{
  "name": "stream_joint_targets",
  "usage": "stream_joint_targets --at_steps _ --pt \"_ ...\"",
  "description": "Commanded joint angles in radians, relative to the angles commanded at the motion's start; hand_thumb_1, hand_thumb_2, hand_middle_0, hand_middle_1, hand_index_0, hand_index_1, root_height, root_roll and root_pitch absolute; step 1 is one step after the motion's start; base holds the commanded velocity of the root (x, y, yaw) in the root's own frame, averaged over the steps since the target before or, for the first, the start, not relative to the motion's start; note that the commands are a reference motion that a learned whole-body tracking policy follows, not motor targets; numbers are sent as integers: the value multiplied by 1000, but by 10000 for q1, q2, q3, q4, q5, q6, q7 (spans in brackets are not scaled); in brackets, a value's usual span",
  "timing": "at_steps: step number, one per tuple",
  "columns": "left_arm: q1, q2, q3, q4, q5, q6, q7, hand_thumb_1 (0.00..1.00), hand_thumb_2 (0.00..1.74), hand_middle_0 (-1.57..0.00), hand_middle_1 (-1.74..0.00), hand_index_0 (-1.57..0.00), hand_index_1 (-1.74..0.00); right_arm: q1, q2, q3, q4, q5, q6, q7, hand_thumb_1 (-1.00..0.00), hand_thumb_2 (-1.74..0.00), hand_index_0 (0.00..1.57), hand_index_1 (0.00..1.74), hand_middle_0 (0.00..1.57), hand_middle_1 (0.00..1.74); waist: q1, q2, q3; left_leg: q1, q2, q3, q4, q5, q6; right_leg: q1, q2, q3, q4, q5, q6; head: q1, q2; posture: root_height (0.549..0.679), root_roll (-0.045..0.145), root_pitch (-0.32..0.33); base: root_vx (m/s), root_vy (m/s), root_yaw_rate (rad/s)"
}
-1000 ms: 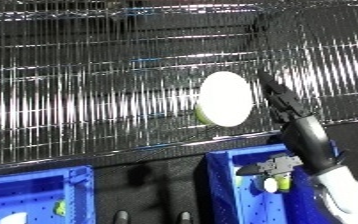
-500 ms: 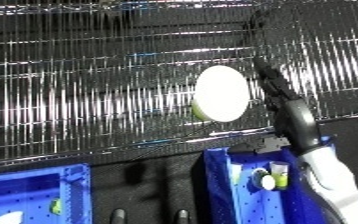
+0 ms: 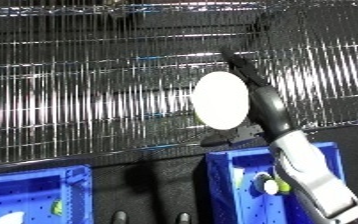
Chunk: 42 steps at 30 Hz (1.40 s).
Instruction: Pick up the object and place it into the box
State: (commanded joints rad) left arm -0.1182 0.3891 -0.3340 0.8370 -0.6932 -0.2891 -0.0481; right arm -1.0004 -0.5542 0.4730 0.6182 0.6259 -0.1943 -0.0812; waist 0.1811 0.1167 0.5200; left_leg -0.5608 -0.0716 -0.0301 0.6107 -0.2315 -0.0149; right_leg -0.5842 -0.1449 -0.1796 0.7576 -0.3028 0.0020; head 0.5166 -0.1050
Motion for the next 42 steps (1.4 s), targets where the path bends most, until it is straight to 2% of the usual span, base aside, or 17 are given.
stream_joint_targets --at_steps 5,10,17,21,26,31,38,42 --pt "28 -30 -41 -125 -4 37 12 0 0 0 0 0 0 -164 50 64 19 -60 97 54 -500 -870 785 870 785 870 21 34 0 24 -44 15 28 -28 23 5 -15 22 21 -9 -10 73 -10 636 73 135 7 21 -12" --pt "67 -65 -18 -185 13 49 56 0 0 0 0 0 0 -103 -17 62 68 -17 259 68 -750 -1305 1178 1305 1178 1305 -12 24 0 35 -28 47 25 -28 28 10 -14 55 2 1 -17 39 42 637 73 134 -3 15 -30" --pt "163 -83 83 -185 -65 67 125 0 0 0 0 0 0 250 -161 -65 -374 -197 96 43 -750 -1305 1178 1305 1178 1305 -158 -28 0 89 30 98 -28 -23 31 36 33 128 -121 63 8 -227 470 638 72 137 -21 14 -71" --pt "243 -176 230 -165 -155 32 257 0 0 0 0 0 0 655 -273 -329 -1158 -431 -114 -101 -750 -1305 1178 1305 1178 1305 -351 -88 0 75 79 181 55 -84 38 -8 69 209 -108 72 18 -463 332 638 72 138 -26 43 -167" --pt "356 -313 452 -130 -320 -8 434 0 0 0 0 0 0 1518 -409 -959 -2396 -1013 -561 -503 -750 -1305 1178 1305 1178 1305 -700 -215 0 155 169 318 96 -170 41 5 192 404 -195 117 42 -803 218 638 71 138 -21 50 -189" --pt "365 -490 771 14 -434 -26 672 0 0 0 0 0 0 2523 -659 -1653 -3594 -1455 -829 -1200 -750 -1305 1178 1305 1178 1305 -1130 -451 0 445 317 524 -34 -215 20 224 346 582 -561 277 130 -889 -119 642 68 135 -35 45 -217" --pt "475 -821 1053 353 -516 -282 974 0 0 0 0 0 0 4428 -728 -2810 -4108 -1340 -1397 -2037 -750 -1305 1178 1305 1178 1305 -1792 -724 0 889 453 770 -2 -421 2 606 485 861 -906 454 225 -491 -414 646 65 113 -5 42 -224" --pt "480 -863 1198 568 -557 -280 1025 0 0 0 0 0 0 5388 -665 -3264 -3763 -701 -1546 -2408 -750 -1305 1178 1305 1178 1305 -2087 -805 0 1190 518 910 -97 -498 -1 832 550 1022 -1068 495 252 0 -751 648 63 102 -15 21 -225"
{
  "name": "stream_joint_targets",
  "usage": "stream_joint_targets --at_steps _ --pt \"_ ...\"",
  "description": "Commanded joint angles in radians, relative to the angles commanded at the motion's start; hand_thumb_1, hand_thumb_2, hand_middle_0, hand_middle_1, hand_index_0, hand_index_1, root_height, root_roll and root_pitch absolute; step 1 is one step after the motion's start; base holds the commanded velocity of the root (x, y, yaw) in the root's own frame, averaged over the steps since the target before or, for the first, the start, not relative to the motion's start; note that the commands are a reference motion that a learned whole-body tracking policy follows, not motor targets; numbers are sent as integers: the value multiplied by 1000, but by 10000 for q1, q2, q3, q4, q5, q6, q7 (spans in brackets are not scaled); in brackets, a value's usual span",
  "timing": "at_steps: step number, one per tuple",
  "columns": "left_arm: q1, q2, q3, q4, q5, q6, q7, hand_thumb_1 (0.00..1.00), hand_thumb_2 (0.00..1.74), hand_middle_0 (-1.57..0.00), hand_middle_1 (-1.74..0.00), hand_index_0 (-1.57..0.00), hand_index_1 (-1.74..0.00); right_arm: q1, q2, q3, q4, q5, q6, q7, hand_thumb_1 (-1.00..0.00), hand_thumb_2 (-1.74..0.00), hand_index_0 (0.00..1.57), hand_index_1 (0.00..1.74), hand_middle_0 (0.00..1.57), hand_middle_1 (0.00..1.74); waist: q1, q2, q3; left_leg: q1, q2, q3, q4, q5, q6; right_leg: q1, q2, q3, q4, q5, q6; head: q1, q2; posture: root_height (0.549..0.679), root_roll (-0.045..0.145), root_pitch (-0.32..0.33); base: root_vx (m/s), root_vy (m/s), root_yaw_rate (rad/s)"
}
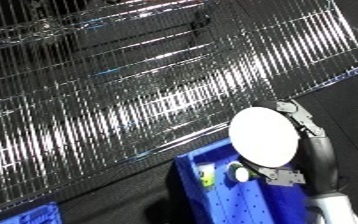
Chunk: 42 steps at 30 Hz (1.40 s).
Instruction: Pick up the object and place it into the box
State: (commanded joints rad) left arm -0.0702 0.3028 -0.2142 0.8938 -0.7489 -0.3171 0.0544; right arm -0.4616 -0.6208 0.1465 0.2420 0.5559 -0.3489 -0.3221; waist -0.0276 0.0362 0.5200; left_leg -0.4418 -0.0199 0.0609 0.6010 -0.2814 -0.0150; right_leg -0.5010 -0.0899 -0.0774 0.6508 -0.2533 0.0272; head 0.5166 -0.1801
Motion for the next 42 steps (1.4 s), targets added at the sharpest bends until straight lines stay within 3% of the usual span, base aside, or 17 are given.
stream_joint_targets --at_steps 5,11,18,26,37,42 --pt "-118 -32 107 295 -22 -56 58 0 0 0 0 0 0 1133 172 -334 976 608 -409 37 -750 -1305 1178 1305 1178 1305 -316 -117 0 448 68 117 -142 -106 4 387 45 160 -256 65 54 932 -537 651 61 83 -4 0 -202" --pt "-198 30 -74 466 -75 -313 -128 0 0 0 0 0 0 1847 -44 -566 2953 1809 -541 920 -750 -1305 1178 1305 1178 1305 -510 4 0 884 46 196 -425 -100 -9 727 43 288 -625 200 101 2209 -865 654 63 68 -8 5 -106" --pt "-410 109 -409 845 -256 -434 -555 0 0 0 0 0 0 1444 -200 -714 5576 2867 -166 1791 -400 -696 628 696 628 696 -483 365 0 1066 -132 185 -646 -35 -10 805 34 356 -898 297 76 3204 -1065 656 71 65 -29 -1 -28" --pt "-608 85 -692 1262 -272 -395 -937 0 0 0 0 0 0 583 -184 -558 8072 2703 137 2284 0 0 0 0 0 0 -297 669 0 1121 -302 73 -798 88 -2 845 28 325 -1046 375 64 3963 -1262 657 78 61 -32 -23 42" --pt "-706 133 -841 1354 -303 -289 -1129 0 0 0 0 0 0 425 27 -309 8608 2339 96 2735 0 0 0 0 0 0 -165 683 -18 1253 -343 -109 -1075 299 -61 962 87 250 -1160 407 93 3544 -1586 657 81 54 -23 -17 40" --pt "-787 194 -815 1278 -265 -179 -1084 0 0 0 0 0 0 526 192 -35 8313 1989 214 3549 0 0 0 0 0 0 -96 576 -66 1282 -346 -198 -1145 368 -82 1006 117 217 -1090 351 84 2362 -1870 657 80 50 -17 -8 85"
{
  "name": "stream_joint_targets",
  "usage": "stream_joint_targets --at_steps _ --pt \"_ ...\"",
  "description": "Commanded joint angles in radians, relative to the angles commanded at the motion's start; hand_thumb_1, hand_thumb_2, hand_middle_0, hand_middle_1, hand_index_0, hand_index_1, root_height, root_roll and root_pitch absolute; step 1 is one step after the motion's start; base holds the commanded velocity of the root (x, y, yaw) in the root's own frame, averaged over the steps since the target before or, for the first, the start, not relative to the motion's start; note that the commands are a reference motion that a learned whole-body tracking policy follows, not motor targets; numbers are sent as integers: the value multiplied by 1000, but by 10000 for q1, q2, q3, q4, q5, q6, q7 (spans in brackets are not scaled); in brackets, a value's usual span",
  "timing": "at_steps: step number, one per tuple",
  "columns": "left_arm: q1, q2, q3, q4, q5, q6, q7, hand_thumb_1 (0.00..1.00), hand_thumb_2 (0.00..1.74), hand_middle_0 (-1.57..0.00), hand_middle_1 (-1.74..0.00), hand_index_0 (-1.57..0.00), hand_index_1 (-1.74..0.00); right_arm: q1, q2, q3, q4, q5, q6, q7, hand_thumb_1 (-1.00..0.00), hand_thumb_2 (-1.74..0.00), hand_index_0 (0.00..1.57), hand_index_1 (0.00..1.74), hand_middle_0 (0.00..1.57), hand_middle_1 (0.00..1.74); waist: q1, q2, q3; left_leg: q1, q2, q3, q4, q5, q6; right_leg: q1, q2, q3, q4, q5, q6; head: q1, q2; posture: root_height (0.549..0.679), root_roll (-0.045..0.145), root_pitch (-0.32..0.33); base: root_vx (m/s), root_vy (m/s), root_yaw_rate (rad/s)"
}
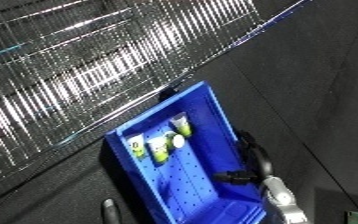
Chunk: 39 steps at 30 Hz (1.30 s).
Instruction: Pick up the object and place it into the box
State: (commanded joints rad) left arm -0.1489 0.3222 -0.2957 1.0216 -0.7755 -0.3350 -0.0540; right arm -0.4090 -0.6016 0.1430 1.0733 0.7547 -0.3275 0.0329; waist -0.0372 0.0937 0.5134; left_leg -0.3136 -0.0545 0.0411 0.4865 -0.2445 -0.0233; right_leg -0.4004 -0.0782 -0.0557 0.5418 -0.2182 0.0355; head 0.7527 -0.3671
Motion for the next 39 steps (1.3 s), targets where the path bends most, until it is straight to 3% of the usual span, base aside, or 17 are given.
stream_joint_targets --at_steps 7,13,17,25,33,39 --pt "-293 252 89 -110 113 331 137 0 0 0 0 0 0 20 324 696 -570 -458 281 829 0 0 0 0 0 0 192 -256 -92 -17 7 -97 -87 108 -9 82 15 -111 32 -72 1 -2426 -90 657 77 50 -21 -28 143" --pt "-617 412 244 -30 204 517 225 0 0 0 0 0 0 -240 596 1296 -1005 -955 834 1076 0 0 0 0 0 0 393 -465 -159 -80 51 -195 -182 256 -39 134 29 -253 -35 -85 32 -4596 325 658 71 55 -16 -36 122" --pt "-874 454 291 34 283 607 213 0 0 0 0 0 0 -534 696 1682 -1129 -1298 1252 1055 0 0 0 0 0 0 546 -525 -189 -185 93 -305 -262 410 -65 96 29 -333 23 -140 49 -5815 612 657 66 59 -7 -23 131" --pt "-1219 569 226 82 477 559 72 0 0 0 0 0 0 -870 919 1849 -1165 -1221 1743 753 0 0 0 0 0 0 834 -587 -189 -384 119 -528 -374 650 -77 -8 23 -568 277 -252 103 -7203 979 655 58 64 1 -37 221" --pt "-1267 857 65 -294 935 564 -218 0 0 0 0 0 0 -756 1164 2064 -1344 -873 1940 279 0 0 0 0 0 0 1171 -630 -112 -615 74 -697 -158 632 -45 -30 -104 -796 267 -204 151 -8382 1168 655 56 66 4 -62 273" --pt "-1299 1041 8 -621 876 511 -363 0 0 0 0 0 0 -642 1356 2211 -1350 -645 1870 64 0 0 0 0 0 0 1362 -723 -23 -800 56 -783 136 525 19 -52 -146 -901 353 -218 155 -9233 1328 654 51 65 8 -41 80"
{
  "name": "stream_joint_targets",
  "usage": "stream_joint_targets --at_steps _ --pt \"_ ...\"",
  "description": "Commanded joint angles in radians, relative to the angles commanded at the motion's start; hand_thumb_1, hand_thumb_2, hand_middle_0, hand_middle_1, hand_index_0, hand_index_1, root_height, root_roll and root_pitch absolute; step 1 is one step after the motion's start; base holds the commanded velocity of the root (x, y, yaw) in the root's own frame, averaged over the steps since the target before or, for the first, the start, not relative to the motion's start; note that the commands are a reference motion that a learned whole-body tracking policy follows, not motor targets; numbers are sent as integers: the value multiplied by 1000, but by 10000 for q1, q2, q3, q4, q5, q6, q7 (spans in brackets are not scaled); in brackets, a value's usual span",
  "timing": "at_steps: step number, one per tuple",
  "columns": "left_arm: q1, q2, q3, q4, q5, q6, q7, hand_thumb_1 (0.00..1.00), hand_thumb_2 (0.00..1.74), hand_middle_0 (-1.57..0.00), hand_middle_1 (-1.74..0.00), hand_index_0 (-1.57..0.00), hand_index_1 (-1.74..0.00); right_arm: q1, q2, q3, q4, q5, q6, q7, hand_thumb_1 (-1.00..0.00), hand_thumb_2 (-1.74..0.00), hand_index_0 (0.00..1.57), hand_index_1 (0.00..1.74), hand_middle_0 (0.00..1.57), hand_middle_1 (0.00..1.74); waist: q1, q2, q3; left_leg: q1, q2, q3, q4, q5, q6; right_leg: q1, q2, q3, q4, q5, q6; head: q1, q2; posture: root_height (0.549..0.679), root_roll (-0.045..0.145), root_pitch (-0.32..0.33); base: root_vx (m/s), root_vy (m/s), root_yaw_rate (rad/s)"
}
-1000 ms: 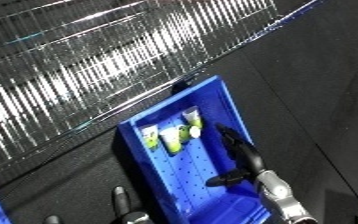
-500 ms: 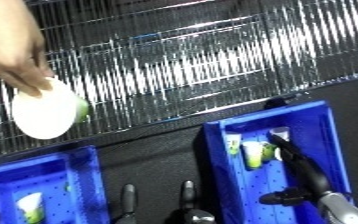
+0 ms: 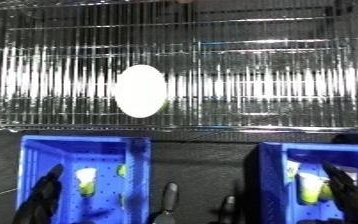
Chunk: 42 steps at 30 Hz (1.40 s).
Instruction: Pick up the object and place it into the box
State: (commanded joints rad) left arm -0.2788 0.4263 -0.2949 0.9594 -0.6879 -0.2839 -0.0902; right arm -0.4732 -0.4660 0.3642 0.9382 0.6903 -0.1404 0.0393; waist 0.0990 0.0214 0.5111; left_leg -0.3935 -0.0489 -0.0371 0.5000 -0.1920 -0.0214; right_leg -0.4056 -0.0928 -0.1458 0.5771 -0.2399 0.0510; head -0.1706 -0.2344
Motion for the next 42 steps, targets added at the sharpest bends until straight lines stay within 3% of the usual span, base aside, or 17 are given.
stream_joint_targets --at_steps 9,23,31,42 --pt "156 168 -12 -1280 -201 -777 -13 0 0 0 0 0 0 283 240 63 195 227 -241 -18 0 0 0 0 0 0 277 -225 89 -202 45 -88 256 -132 38 -17 -30 -158 167 -53 -6 -433 202 653 43 65 10 -33 37" --pt "178 754 -119 -4770 -25 -1919 725 0 0 0 0 0 0 789 412 -53 365 1068 -581 38 0 0 0 0 0 0 723 -437 89 -435 -43 -297 334 -232 44 -113 -179 -458 352 -61 26 74 289 653 36 73 11 -36 84" --pt "-493 829 -80 -5533 603 -2042 1341 0 0 0 0 0 0 865 565 3 598 1308 -567 274 0 0 0 0 0 0 688 -707 89 -506 -34 -292 516 -351 65 -148 -125 -408 428 -58 36 -150 291 652 32 71 31 -15 -37" --pt "-1505 712 -87 -5356 1159 -2137 2125 0 0 0 0 0 0 793 683 201 758 1286 -460 647 0 0 0 0 0 0 388 -1008 89 -549 112 -110 738 -510 83 -215 30 -180 440 -10 88 -881 572 651 23 71 26 11 -108"
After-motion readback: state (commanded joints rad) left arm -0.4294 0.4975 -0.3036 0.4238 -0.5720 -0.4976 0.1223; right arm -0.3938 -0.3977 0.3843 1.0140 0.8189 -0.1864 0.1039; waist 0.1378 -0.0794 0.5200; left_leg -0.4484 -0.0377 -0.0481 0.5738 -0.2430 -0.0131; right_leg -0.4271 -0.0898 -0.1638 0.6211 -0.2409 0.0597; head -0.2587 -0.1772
